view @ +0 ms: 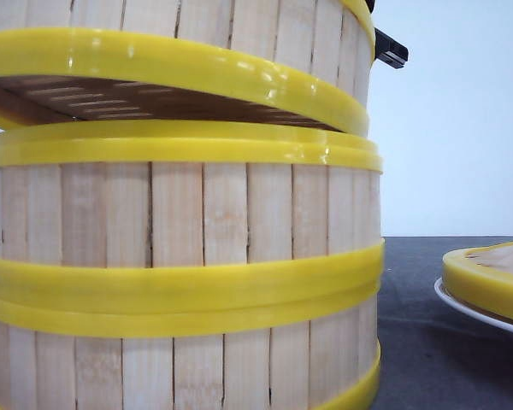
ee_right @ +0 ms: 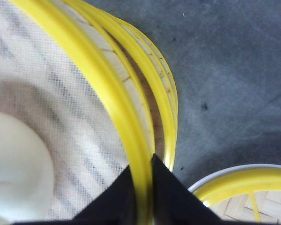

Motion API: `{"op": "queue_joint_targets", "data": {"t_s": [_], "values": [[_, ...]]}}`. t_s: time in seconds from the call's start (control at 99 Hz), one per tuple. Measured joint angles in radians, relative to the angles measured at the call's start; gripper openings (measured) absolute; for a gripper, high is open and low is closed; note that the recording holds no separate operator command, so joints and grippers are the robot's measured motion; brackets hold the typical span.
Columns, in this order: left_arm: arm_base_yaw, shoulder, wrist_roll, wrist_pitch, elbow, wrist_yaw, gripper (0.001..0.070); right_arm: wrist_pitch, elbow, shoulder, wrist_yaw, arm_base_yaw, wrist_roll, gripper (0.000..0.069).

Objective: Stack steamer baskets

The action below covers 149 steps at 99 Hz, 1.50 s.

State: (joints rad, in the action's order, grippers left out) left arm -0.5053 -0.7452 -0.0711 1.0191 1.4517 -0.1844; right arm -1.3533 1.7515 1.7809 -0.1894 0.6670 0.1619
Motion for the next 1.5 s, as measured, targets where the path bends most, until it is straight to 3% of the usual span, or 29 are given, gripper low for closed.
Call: {"op": "queue_joint_targets", "data": {"t_s": [0.222, 0.303, 0.414, 0.535, 0.757, 1.505], "values": [[0.0, 0.0, 0.0, 0.0, 0.0, 0.0, 0.0471, 0.0, 0.0, 0.0, 0.0, 0.0, 0.0, 0.0024], [0.0, 0.0, 0.0, 0.0, 0.0, 0.0, 0.0471, 0.0, 0.0, 0.0, 0.001, 0.0, 0.0, 0.01], [0.0, 0.0, 0.0, 0.0, 0.0, 0.0, 0.0471, 0.0, 0.0, 0.0, 0.004, 0.0, 0.003, 0.0274], [0.0, 0.0, 0.0, 0.0, 0.0, 0.0, 0.0471, 0.0, 0.0, 0.0, 0.004, -0.005, 0.004, 0.0324], [0.0, 0.0, 0.0, 0.0, 0.0, 0.0, 0.0471, 0.0, 0.0, 0.0, 0.003, -0.005, 0.01, 0.019], [0.0, 0.0, 0.0, -0.002, 0.0, 0.0, 0.0471, 0.0, 0.0, -0.045, -0.031, -0.042, 0.01, 0.0059]]}}
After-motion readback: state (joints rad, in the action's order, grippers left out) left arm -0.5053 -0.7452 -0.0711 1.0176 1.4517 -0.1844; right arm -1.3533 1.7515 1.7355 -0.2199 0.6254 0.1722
